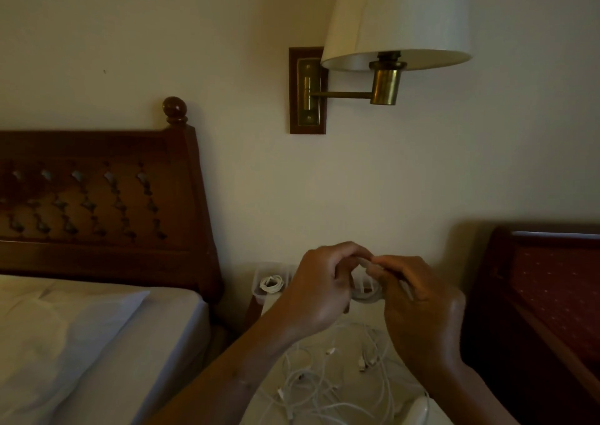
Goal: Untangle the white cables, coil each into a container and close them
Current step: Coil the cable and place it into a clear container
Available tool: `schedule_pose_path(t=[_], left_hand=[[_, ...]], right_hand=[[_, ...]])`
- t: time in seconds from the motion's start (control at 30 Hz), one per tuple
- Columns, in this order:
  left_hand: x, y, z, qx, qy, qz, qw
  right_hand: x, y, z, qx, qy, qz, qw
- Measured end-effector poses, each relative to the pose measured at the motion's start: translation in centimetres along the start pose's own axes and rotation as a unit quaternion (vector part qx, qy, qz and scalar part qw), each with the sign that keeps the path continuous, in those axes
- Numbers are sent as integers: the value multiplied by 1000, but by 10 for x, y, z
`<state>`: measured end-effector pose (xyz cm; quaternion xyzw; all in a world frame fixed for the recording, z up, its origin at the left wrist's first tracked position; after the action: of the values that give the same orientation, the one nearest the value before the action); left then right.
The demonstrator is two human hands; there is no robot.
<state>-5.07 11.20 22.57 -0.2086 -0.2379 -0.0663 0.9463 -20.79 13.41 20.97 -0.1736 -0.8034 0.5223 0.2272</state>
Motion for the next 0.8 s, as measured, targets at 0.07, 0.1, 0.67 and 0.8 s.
schedule_pose_path(t=[0.07,0.1,0.67,0.8], left_hand=[[0,-4,-4,41,70,24,996],[-1,-5,-6,61,94,29,993],[-2,-6,-9,50,38,4,998],[-5,-4,-18,69,84,19,994]], right_hand=[[-2,1,-5,123,69,-22,990],[-2,3,-4,172,88,-42,980],[-1,10,13,-82,1,24,996],[-1,15,2,162,79,-48,982]])
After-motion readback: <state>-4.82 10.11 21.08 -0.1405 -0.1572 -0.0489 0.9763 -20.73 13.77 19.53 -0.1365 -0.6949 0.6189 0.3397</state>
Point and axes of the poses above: each hand's wrist, its own y-axis away from the middle knuckle, its own x-axis out of the back of the hand, z = x × y, the point moved 3 cm from there along -y, towards the middle knuckle, and after that the axes turned 5 degrees about x, right-handed, at the moved point
